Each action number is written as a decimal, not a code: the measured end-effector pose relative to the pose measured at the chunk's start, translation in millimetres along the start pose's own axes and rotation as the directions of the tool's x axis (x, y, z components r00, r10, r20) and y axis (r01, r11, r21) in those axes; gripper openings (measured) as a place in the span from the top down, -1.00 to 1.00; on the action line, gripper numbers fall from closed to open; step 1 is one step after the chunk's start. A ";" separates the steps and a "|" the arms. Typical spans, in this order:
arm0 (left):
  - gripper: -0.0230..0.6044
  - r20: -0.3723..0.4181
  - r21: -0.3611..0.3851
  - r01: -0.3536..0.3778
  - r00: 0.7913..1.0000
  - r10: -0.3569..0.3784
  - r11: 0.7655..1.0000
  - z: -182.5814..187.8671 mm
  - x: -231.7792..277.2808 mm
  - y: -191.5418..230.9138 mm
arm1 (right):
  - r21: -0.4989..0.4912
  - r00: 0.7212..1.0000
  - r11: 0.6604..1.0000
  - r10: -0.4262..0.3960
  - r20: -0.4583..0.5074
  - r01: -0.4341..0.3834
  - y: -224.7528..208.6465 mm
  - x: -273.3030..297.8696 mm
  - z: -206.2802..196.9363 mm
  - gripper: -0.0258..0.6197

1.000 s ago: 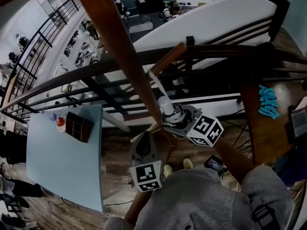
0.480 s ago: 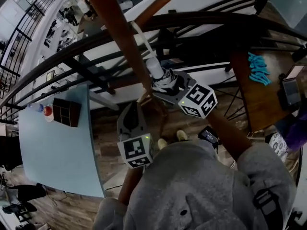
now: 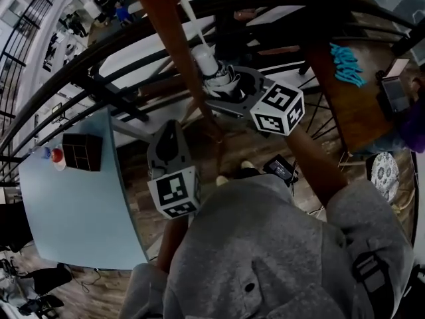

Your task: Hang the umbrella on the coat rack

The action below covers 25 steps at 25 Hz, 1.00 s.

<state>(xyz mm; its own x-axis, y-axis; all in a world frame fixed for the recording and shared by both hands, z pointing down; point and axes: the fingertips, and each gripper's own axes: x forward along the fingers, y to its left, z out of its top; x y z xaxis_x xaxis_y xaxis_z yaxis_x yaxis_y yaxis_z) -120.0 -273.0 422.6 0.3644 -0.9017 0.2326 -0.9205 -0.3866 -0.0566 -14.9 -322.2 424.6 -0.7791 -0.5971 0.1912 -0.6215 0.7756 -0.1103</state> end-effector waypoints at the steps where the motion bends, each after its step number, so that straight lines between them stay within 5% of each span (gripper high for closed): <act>1: 0.85 0.002 0.000 0.006 1.000 -0.006 1.000 0.6 -1.4 -0.6 | 0.003 1.000 1.000 -0.009 0.021 0.009 0.5 -3.5 2.9 -0.10; 9: 0.85 0.022 0.000 0.045 0.999 -0.045 0.999 0.3 -7.6 1.3 | -0.133 0.968 0.970 -0.181 0.172 0.205 -6.3 -42.3 38.2 -0.06; 12: 0.85 0.043 -0.002 0.053 0.998 -0.053 0.999 1.9 -12.2 0.2 | -0.209 0.937 0.923 -0.280 0.208 0.322 -8.4 -62.4 43.2 0.78; 16: 0.85 0.022 -0.012 0.057 0.998 -0.056 0.998 -6.3 -22.9 -8.6 | -0.289 0.938 0.894 -0.306 0.164 0.342 6.0 -79.3 33.4 0.80; 21: 0.85 0.035 0.008 0.070 0.997 -0.070 0.998 -4.0 -35.9 -29.4 | -0.611 0.909 0.722 -0.416 -0.009 0.324 29.8 -97.4 4.2 0.80; 22: 0.85 0.035 0.013 0.069 0.997 -0.070 0.998 -3.2 -39.8 -34.4 | -0.626 0.913 0.714 -0.408 -0.009 0.313 38.1 -102.2 2.2 0.80; 25: 0.85 0.025 0.019 0.071 0.997 -0.071 0.997 -1.5 -52.2 -55.6 | -0.568 0.925 0.760 -0.380 0.006 0.316 57.9 -124.8 0.4 0.80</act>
<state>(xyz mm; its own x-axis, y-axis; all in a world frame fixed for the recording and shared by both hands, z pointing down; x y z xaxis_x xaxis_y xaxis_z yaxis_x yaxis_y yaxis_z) -88.0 -204.1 415.1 0.4323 -0.8765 0.2116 -0.8896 -0.4529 -0.0586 46.3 -202.9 394.0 -0.4853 -0.8480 0.2131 -0.6717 0.5176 0.5300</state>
